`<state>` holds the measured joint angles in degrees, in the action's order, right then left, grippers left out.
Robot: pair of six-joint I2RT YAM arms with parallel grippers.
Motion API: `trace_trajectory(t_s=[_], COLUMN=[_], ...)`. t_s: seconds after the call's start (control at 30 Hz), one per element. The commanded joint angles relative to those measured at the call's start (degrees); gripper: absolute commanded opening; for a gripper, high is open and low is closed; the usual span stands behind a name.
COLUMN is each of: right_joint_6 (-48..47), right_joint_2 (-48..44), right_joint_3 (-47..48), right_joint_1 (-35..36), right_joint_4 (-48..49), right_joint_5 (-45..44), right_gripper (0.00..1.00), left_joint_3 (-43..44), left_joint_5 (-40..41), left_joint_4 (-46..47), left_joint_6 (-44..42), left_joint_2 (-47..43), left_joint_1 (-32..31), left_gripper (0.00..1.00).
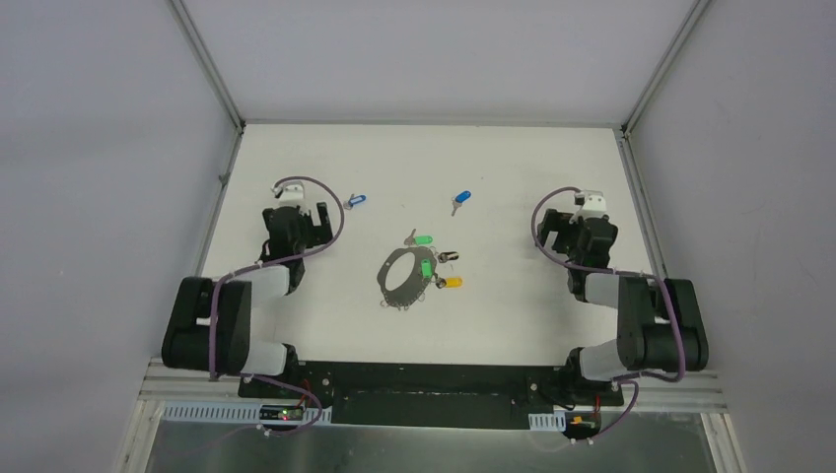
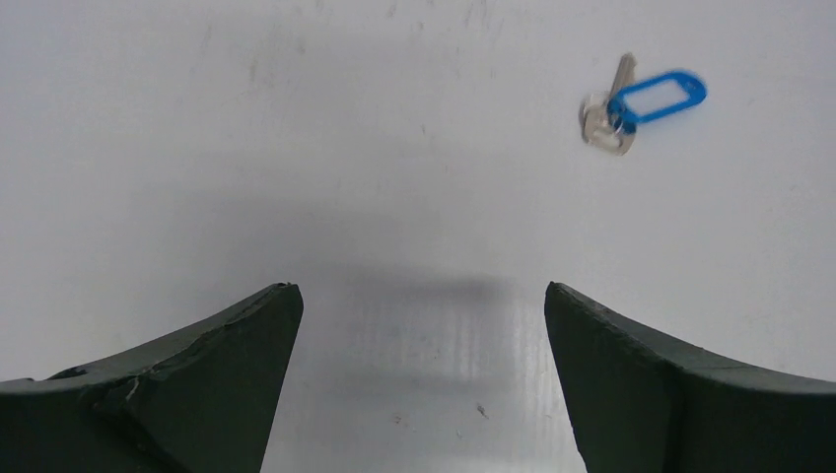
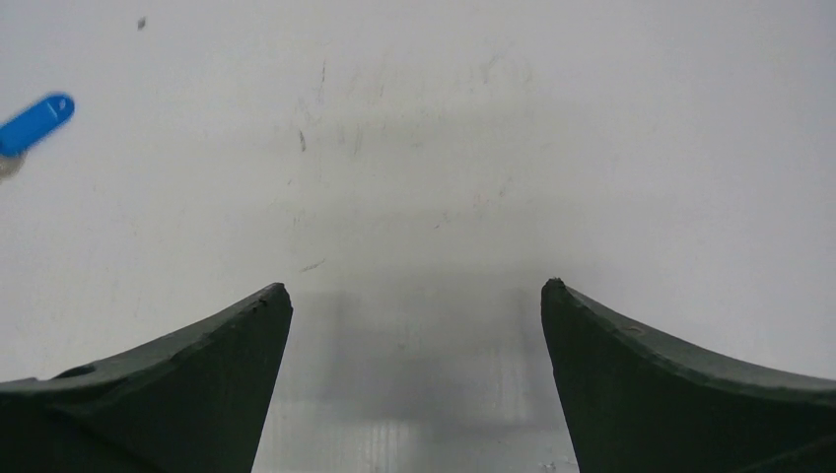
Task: Put the keys on the keyring
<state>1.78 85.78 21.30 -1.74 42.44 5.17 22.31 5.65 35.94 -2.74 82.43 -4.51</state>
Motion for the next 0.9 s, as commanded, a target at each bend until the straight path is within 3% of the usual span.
trace_trajectory(t_s=[0.0,0.1,0.27,0.43,0.53,0.67,0.87], right_joint_6=[7.9,27.7,29.9,31.6,31.7,36.8,36.2], right_joint_2=[-14.4,-22.8,-30.6,-28.3,-26.1,-24.0,-20.9], right_joint_3=[4.9,8.0,7.9,13.7,14.0,11.5,12.2], right_joint_1=[0.3,-0.1,-0.2,-0.3,-0.3,-0.3,6.3], right_joint_4=[-14.4,-33.1,-42.6,-59.4,-60.8,-57.7,-59.1], right_joint_5=[-14.0,-23.5,-15.2,-6.6,1.9,11.4,14.0], right_gripper=[1.0,1.0,1.0,1.0,1.0,1.0,0.99], left_joint_3=[10.1,15.9,25.2,31.8,29.4,21.4,15.5], left_joint_5=[6.1,6.3,-4.7,-16.8,-23.0,-27.4,-36.9], left_joint_4=[-22.7,-37.0,-59.6,-78.2,-78.9,-72.1,-62.1], left_joint_6=[9.5,17.9,25.2,36.0,37.9,42.5,46.9], left_joint_2=[-14.7,-20.1,-22.0,-21.8,-23.3,-27.0,-24.4], left_joint_1=[0.0,0.0,0.0,0.0,0.0,0.0,-0.5], left_gripper=[0.99,0.99,0.99,0.99,0.99,0.94,0.81])
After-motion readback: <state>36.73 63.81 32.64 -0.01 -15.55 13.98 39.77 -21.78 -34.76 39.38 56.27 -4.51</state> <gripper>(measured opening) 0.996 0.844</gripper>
